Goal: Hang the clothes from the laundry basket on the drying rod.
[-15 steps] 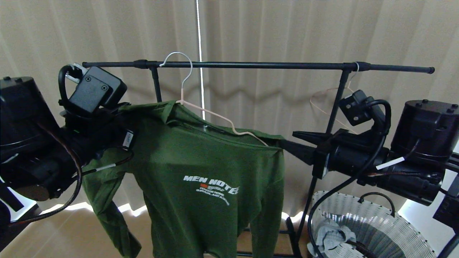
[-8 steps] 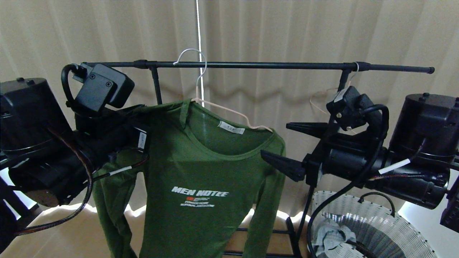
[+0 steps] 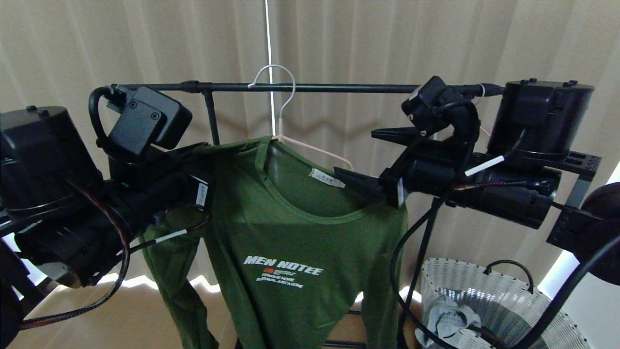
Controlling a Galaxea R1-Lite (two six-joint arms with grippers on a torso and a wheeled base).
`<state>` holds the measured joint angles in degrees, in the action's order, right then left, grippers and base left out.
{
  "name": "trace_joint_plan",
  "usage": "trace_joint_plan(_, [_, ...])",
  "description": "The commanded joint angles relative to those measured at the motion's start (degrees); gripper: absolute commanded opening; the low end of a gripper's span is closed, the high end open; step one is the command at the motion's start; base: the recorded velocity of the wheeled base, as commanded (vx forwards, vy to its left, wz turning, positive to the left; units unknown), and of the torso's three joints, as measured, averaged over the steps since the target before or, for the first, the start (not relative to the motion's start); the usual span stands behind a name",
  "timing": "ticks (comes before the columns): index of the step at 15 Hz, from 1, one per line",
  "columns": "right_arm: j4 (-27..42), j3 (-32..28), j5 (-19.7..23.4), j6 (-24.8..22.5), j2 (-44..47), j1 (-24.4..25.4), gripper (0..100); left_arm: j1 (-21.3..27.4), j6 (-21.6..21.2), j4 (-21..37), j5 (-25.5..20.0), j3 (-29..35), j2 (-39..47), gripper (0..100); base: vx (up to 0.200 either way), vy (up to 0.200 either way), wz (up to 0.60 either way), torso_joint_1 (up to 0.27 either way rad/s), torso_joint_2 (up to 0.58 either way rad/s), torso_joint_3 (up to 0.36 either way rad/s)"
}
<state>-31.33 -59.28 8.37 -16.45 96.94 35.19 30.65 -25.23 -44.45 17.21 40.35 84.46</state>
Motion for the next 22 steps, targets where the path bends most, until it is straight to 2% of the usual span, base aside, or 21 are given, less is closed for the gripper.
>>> trace_joint_plan(1, [0.5, -2.5, -0.2, -0.8, 3.0, -0.2, 100, 1.1, -0.1, 0.0, -0.1, -0.1, -0.1, 0, 0.000, 0.000, 0.00, 0.000, 0.00, 0.000])
trace_joint_plan(3, [0.6, -4.0, -2.4, -1.1, 4.5, -0.2, 100, 2.0, 0.1, 0.0, -0.1, 0.0, -0.1, 0, 0.000, 0.000, 0.00, 0.000, 0.00, 0.000])
trace_joint_plan(4, [0.5, -4.7, -3.2, -2.8, 5.5, -0.3, 100, 2.4, 0.0, 0.0, -0.1, 0.0, -0.1, 0, 0.000, 0.000, 0.00, 0.000, 0.00, 0.000])
trace_joint_plan(9, [0.5, -4.4, -3.2, -3.7, 5.1, -0.1, 100, 2.6, -0.2, 0.0, -0.1, 0.1, -0.1, 0, 0.000, 0.000, 0.00, 0.000, 0.00, 0.000])
trace_joint_plan(10, [0.5, -4.3, -3.2, -3.7, 5.0, -0.1, 0, 2.6, -0.3, 0.0, -0.1, 0.1, -0.1, 0, 0.000, 0.000, 0.00, 0.000, 0.00, 0.000])
trace_joint_plan(20, [0.4, -4.2, -3.2, -3.6, 5.0, 0.0, 0, 2.6, -1.0, -1.3, -0.6, -0.4, -0.1, 0, 0.000, 0.000, 0.00, 0.000, 0.00, 0.000])
trace_joint_plan(21, [0.4, -4.2, -3.2, -3.6, 4.9, 0.0, 0, 2.6, -1.0, -1.3, -0.9, -0.3, -0.1, 100, 0.000, 0.000, 0.00, 0.000, 0.00, 0.000])
trace_joint_plan(22, [0.4, -4.1, -3.2, -3.6, 4.5, 0.0, 0, 2.6, -0.5, -1.3, -1.0, -0.2, -0.2, 100, 0.000, 0.000, 0.00, 0.000, 0.00, 0.000])
